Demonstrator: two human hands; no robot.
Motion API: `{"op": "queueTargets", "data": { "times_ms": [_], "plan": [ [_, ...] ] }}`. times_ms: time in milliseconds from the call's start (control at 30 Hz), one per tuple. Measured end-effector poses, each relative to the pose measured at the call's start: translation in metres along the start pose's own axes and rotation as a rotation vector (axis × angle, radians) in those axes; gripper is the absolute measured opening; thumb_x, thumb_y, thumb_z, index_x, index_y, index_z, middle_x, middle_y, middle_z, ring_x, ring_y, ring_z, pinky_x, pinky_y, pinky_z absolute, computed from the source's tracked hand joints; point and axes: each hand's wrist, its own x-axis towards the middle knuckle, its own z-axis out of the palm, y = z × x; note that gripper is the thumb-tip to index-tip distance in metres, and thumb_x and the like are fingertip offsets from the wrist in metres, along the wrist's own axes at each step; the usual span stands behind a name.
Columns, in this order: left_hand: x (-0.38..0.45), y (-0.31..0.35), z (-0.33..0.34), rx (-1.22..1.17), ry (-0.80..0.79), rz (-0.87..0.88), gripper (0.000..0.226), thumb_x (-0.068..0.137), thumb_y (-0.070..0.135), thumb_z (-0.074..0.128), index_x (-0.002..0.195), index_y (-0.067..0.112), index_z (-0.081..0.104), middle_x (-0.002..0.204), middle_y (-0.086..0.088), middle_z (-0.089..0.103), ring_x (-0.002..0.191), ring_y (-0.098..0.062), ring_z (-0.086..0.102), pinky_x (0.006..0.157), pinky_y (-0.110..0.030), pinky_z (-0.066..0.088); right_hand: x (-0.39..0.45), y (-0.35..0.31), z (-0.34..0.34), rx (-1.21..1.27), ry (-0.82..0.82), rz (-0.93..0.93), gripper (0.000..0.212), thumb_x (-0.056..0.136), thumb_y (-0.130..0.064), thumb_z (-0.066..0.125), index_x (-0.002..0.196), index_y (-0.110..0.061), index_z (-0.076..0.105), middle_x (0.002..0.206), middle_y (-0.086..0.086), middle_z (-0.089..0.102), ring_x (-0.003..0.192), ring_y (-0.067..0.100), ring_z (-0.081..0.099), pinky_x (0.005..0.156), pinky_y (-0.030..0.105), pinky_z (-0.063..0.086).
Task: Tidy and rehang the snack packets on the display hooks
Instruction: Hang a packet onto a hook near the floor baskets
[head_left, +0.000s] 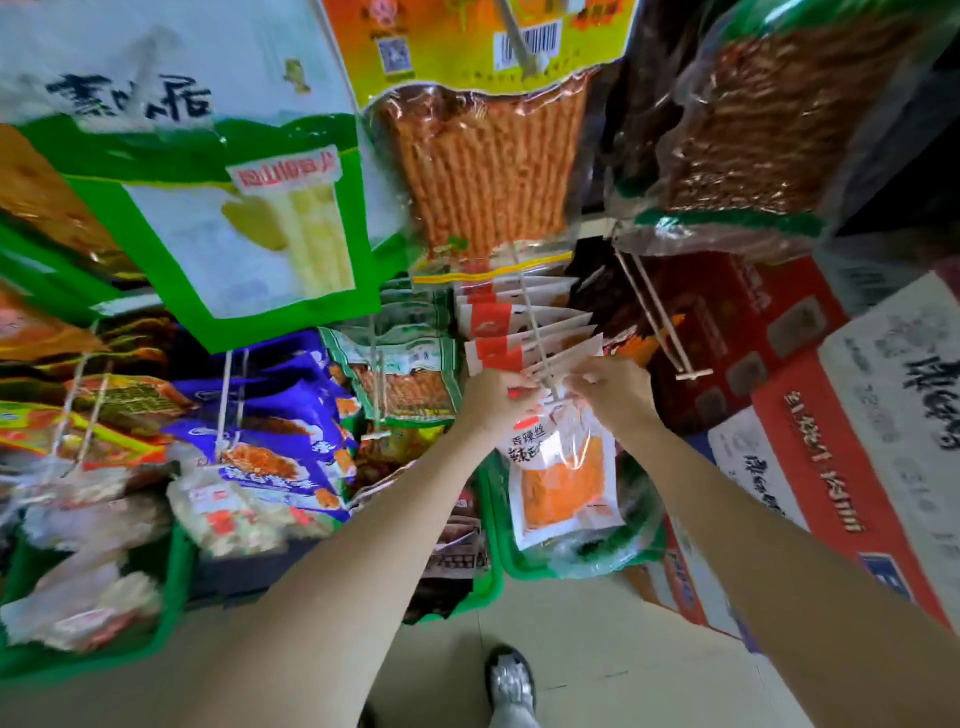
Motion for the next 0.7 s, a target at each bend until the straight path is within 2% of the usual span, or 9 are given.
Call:
{"op": "queueTargets", "data": {
  "times_ms": [67, 167, 300, 367, 433, 500, 567, 633, 700],
  "plan": [
    [-0.002, 0.0, 0.002, -0.015, -0.009, -0.002, 0.025, 0.088, 0.011, 0.059, 0.107, -0.004, 0.063, 0.108, -0.017, 0.067, 0.089, -0.024, 0.068, 0.079, -0.028, 0.055, 0.001, 0.004, -0.002, 0.005, 0.004, -0.03, 0.014, 0.085, -0.014, 0.061, 0.088, -0.006, 0.072, 0.094, 0.011, 0.072, 0.088, 0.022, 0.065, 0.082, 0.025, 0.046],
    [0.001, 0.002, 0.002, 0.006, -0.015, 0.024, 0.024, 0.088, 0.013, 0.058, 0.106, -0.004, 0.064, 0.102, -0.017, 0.068, 0.083, -0.02, 0.068, 0.066, -0.015, 0.052, 0.004, 0.002, -0.003, -0.06, -0.004, -0.055, 0.014, 0.085, -0.015, 0.061, 0.089, -0.007, 0.072, 0.093, 0.009, 0.071, 0.09, 0.022, 0.065, 0.077, 0.022, 0.043],
    [0.004, -0.005, -0.006, 0.041, 0.028, 0.078, 0.022, 0.089, 0.013, 0.057, 0.099, -0.004, 0.067, 0.097, -0.018, 0.07, 0.084, -0.025, 0.069, 0.081, -0.038, 0.055, 0.009, -0.004, -0.003, 0.013, -0.03, 0.025, 0.014, 0.085, -0.015, 0.063, 0.095, -0.008, 0.07, 0.093, 0.006, 0.07, 0.085, 0.017, 0.067, 0.071, 0.02, 0.049],
    [0.007, -0.009, -0.012, 0.027, 0.038, 0.057, 0.02, 0.089, 0.012, 0.057, 0.097, -0.003, 0.067, 0.098, -0.018, 0.069, 0.086, -0.025, 0.069, 0.084, -0.042, 0.054, 0.01, -0.005, -0.001, 0.055, -0.047, 0.085, 0.014, 0.085, -0.015, 0.064, 0.096, -0.009, 0.069, 0.096, 0.008, 0.07, 0.084, 0.018, 0.069, 0.072, 0.024, 0.053],
    [0.011, -0.009, -0.016, 0.106, 0.022, 0.06, 0.021, 0.089, 0.01, 0.056, 0.105, 0.001, 0.065, 0.108, -0.013, 0.067, 0.097, -0.022, 0.065, 0.091, -0.035, 0.05, 0.015, -0.005, 0.003, 0.069, -0.004, 0.115, 0.01, 0.085, -0.013, 0.063, 0.091, -0.009, 0.07, 0.103, 0.008, 0.068, 0.094, 0.021, 0.066, 0.08, 0.03, 0.053],
    [0.018, -0.008, -0.016, 0.181, 0.014, 0.066, 0.029, 0.088, 0.006, 0.055, 0.118, 0.005, 0.057, 0.117, -0.006, 0.061, 0.107, -0.018, 0.058, 0.088, -0.021, 0.047, 0.02, -0.009, 0.008, 0.058, 0.027, 0.126, 0.01, 0.085, -0.012, 0.06, 0.082, -0.011, 0.07, 0.102, 0.01, 0.069, 0.102, 0.025, 0.063, 0.086, 0.033, 0.05],
    [0.027, -0.006, -0.013, 0.194, 0.002, 0.055, 0.041, 0.086, -0.003, 0.051, 0.125, 0.009, 0.049, 0.12, -0.001, 0.053, 0.111, -0.015, 0.054, 0.08, -0.016, 0.047, 0.024, -0.016, 0.013, 0.021, 0.01, 0.131, 0.018, 0.087, -0.012, 0.054, 0.095, -0.01, 0.07, 0.107, 0.011, 0.069, 0.107, 0.027, 0.06, 0.09, 0.032, 0.047],
    [0.032, -0.003, -0.011, 0.214, 0.006, 0.042, 0.054, 0.083, -0.008, 0.05, 0.133, 0.011, 0.039, 0.132, -0.008, 0.043, 0.117, -0.023, 0.05, 0.085, -0.023, 0.047, 0.026, -0.024, 0.014, -0.014, -0.01, 0.135, 0.026, 0.091, -0.012, 0.049, 0.111, -0.011, 0.065, 0.115, 0.01, 0.066, 0.112, 0.026, 0.057, 0.09, 0.029, 0.045],
    [0.025, 0.0, -0.01, 0.297, 0.015, 0.069, 0.06, 0.084, -0.008, 0.049, 0.138, 0.012, 0.031, 0.141, -0.012, 0.03, 0.122, -0.026, 0.045, 0.09, -0.026, 0.044, 0.026, -0.024, 0.014, 0.024, -0.029, 0.159, 0.029, 0.09, -0.009, 0.048, 0.115, -0.011, 0.062, 0.115, 0.007, 0.063, 0.11, 0.025, 0.056, 0.087, 0.031, 0.046]
  ]
}}
